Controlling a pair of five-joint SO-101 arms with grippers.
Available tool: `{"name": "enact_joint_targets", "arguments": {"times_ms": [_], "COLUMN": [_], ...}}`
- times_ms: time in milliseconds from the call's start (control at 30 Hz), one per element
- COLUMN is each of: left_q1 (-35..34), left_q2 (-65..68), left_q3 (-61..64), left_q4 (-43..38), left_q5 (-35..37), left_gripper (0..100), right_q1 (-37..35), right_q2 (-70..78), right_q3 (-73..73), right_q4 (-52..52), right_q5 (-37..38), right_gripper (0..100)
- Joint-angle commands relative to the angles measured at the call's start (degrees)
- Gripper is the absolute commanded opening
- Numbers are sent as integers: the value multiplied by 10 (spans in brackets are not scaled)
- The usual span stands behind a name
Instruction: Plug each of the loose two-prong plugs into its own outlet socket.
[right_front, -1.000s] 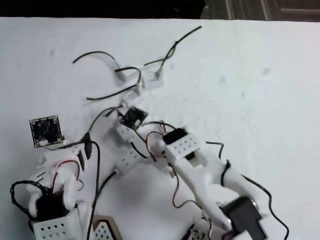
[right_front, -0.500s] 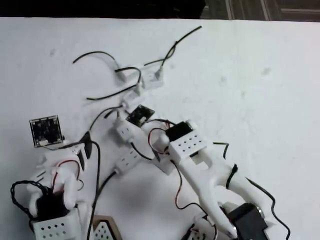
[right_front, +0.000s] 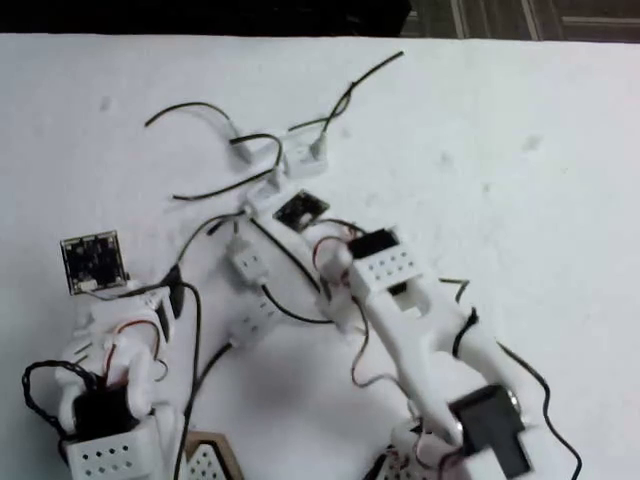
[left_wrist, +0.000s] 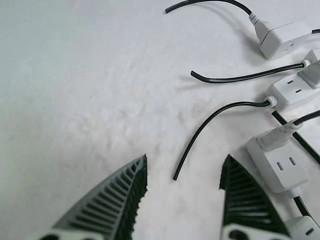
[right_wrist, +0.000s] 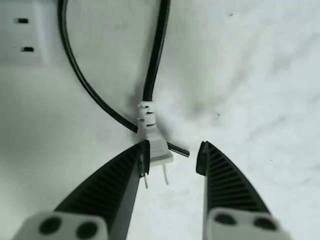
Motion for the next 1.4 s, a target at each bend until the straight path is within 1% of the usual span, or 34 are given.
{"name": "enact_joint_targets", "arguments": {"times_ms": [0,200,267,400,567,667,800,967,1000,1067,1167,1367], "left_q1": [8,9,9,9,8,8,9,7,7,7,7,7], "left_q2": [-5,-5,-5,-5,-5,-5,-5,-5,-5,-5,-5,-5], "left_q3": [-3,-3,-2,-2,-2,-2,-2,-2,-2,-2,-2,-2], "left_q4": [-15,-15,-15,-15,-15,-15,-15,-15,-15,-15,-15,-15], "left_q5": [3,3,3,3,3,3,3,3,3,3,3,3], "left_gripper": [242,242,242,242,242,242,242,242,242,242,242,242], "right_q1": [10,-26,-34,-53,-58,-58,-80,-80,-80,-83,-92,-118], "right_q2": [35,39,44,46,46,46,40,28,19,-1,-21,-22], "right_q3": [-30,-31,-31,-26,-26,-26,-29,-49,-49,-48,-44,-6], "right_q4": [6,31,31,30,30,34,73,115,121,127,127,101], "right_q5": [5,-1,-19,-33,-37,-62,-69,-70,-75,-107,-134,-139], "right_gripper": [156,156,156,156,156,156,156,155,155,153,152,152]}}
